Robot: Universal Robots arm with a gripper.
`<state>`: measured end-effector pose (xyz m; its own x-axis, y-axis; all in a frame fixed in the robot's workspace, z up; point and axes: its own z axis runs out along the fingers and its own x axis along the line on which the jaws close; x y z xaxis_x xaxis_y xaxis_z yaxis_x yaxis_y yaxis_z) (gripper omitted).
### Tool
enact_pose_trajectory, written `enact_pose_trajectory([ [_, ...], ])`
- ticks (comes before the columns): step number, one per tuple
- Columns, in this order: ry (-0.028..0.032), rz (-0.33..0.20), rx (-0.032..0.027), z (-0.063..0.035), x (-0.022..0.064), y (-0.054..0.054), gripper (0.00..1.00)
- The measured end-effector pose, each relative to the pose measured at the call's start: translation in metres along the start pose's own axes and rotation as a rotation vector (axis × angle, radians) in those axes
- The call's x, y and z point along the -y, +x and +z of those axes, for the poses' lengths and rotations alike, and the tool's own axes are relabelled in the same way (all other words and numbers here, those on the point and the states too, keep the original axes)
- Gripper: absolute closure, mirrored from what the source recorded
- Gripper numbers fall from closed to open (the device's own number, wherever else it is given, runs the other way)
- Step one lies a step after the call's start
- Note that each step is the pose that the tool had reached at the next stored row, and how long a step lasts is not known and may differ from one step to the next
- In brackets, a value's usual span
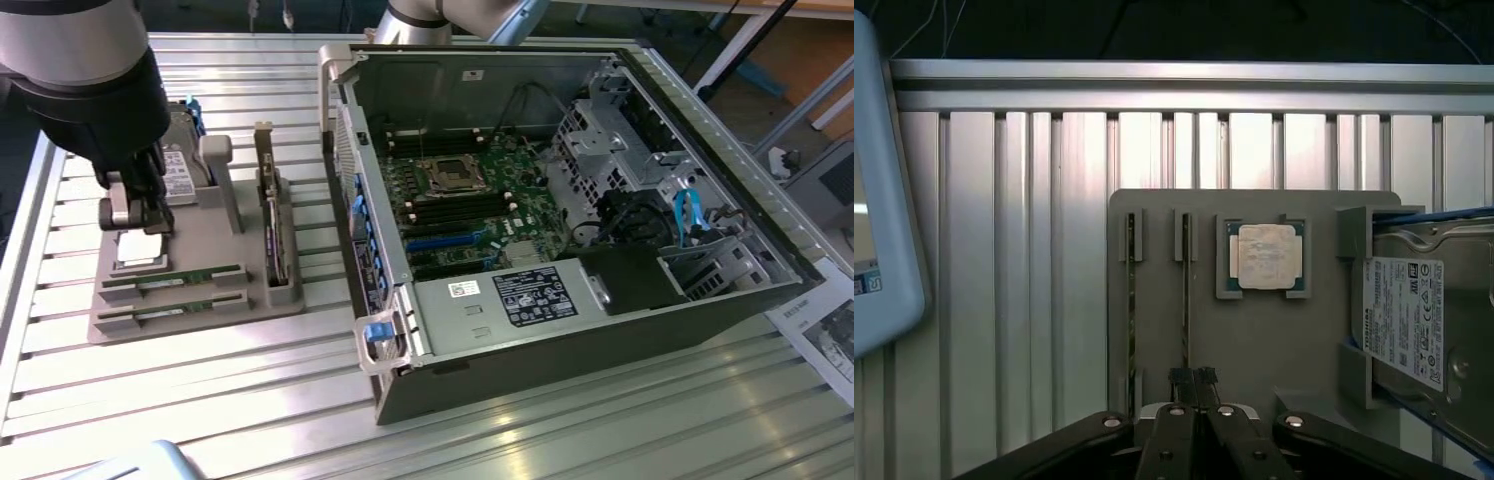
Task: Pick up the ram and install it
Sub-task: 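Pick up the ram and move it above insertion slot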
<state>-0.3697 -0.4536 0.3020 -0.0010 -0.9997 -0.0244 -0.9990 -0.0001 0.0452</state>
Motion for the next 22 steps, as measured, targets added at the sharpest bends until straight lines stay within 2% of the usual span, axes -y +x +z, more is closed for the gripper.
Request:
enact_pose_trajectory([
  [9, -0.0001, -0.001, 0.0, 0.0127, 0.0006, 0.0, 0.9],
  [15, 0.0002, -0.001, 0.0001, 0.0131, 0.0005, 0.001, 0.9],
  [22, -0.0001, -0.004, -0.0001, 0.0128, -0.0016, 0.011, 0.9],
])
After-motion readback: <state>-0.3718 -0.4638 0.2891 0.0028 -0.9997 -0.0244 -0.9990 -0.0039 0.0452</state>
